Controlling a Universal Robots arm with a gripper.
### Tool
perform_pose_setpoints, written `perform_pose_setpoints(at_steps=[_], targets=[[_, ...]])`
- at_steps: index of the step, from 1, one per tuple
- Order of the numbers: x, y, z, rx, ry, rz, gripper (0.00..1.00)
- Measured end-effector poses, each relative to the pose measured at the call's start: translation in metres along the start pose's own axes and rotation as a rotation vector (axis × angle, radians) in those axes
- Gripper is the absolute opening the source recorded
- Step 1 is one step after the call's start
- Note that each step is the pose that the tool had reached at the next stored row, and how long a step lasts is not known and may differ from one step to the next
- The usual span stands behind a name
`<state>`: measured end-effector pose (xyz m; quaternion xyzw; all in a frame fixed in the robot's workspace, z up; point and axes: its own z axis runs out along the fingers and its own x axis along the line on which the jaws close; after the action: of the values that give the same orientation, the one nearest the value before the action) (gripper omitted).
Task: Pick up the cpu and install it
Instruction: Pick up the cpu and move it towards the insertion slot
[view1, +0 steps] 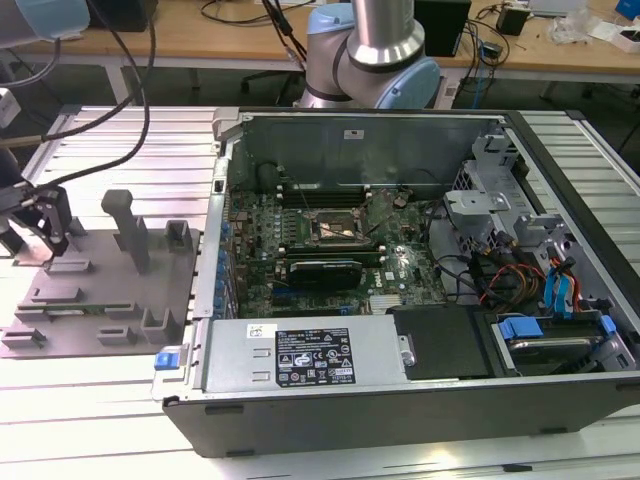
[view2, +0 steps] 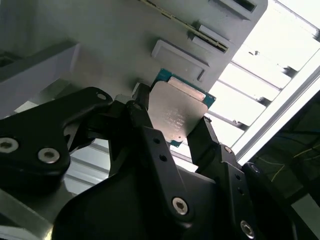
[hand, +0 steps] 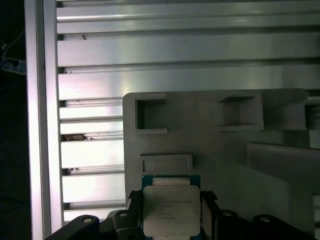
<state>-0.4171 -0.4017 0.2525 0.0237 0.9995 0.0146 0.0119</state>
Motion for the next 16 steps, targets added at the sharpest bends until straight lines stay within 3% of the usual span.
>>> perform_pose_setpoints(at_steps=[7, 16], targets=[[-0.0002, 0.0010, -0.0120, 0.0000, 0.0000, 0.000, 0.55], [-0.0004, 0.0017, -0.0202, 0.0001, 0.0000, 0.000, 0.55]])
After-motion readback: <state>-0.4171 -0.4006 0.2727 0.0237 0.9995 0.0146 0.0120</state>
